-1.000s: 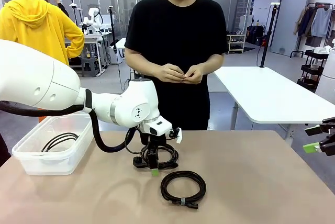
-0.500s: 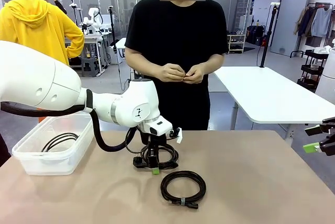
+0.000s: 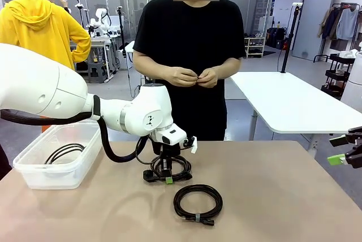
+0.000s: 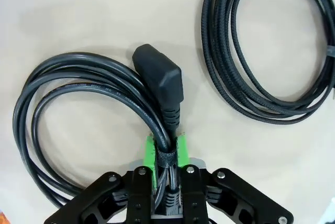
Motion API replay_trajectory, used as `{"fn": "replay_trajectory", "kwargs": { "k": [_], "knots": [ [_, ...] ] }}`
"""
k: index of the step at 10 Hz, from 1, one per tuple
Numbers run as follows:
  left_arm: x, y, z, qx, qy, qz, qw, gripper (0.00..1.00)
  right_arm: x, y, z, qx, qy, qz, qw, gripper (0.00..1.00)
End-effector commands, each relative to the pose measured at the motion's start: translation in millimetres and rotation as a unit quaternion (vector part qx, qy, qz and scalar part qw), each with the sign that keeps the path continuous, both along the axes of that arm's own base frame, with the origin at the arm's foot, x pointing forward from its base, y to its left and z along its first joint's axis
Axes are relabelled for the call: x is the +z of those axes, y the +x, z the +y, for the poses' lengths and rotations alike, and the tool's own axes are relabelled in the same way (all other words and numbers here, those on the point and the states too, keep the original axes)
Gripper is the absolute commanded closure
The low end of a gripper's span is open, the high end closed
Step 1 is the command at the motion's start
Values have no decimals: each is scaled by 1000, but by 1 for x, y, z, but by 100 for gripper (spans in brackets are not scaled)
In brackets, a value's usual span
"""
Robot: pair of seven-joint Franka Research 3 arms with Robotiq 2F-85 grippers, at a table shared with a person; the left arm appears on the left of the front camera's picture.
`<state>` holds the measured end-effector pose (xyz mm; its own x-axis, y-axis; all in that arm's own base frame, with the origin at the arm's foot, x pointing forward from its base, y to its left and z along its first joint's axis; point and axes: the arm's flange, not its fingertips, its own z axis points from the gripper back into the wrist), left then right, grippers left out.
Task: Organize and store the cables.
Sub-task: Place the Power Cable into the Organizing box.
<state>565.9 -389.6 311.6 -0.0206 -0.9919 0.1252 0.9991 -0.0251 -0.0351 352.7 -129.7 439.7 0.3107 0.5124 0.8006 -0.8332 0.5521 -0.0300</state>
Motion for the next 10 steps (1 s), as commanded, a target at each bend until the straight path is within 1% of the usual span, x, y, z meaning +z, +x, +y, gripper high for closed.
{"fn": "replay_trajectory", "kwargs": {
  "k": [1, 2, 3, 4, 5, 8, 10],
  "knots": [
    [17, 2, 2, -30, 28, -16, 999, 100, 1, 2, 0, -2, 8, -3, 1000, 0],
    [39, 5, 0, -40, 36, -19, 998, 88, 1, 2, 0, -2, 8, -3, 1000, 0],
    [67, 5, -2, -54, 35, -25, 998, 88, 1, 2, 0, -2, 8, -3, 1000, 0],
    [100, 3, -2, -70, 23, -19, 997, 88, 1, 2, 0, -2, 8, -3, 1000, 0],
    [120, 0, 3, -84, 25, -31, 996, 88, 1, 2, 0, -2, 8, -3, 1000, 0],
    [156, -14, 28, -101, 16, -46, 994, 88, 1, 2, 0, -2, 8, -3, 1000, 0],
    [175, -23, 58, -95, 10, -62, 993, 88, 1, 2, 0, -2, 8, -3, 1000, 0]
  ]
}}
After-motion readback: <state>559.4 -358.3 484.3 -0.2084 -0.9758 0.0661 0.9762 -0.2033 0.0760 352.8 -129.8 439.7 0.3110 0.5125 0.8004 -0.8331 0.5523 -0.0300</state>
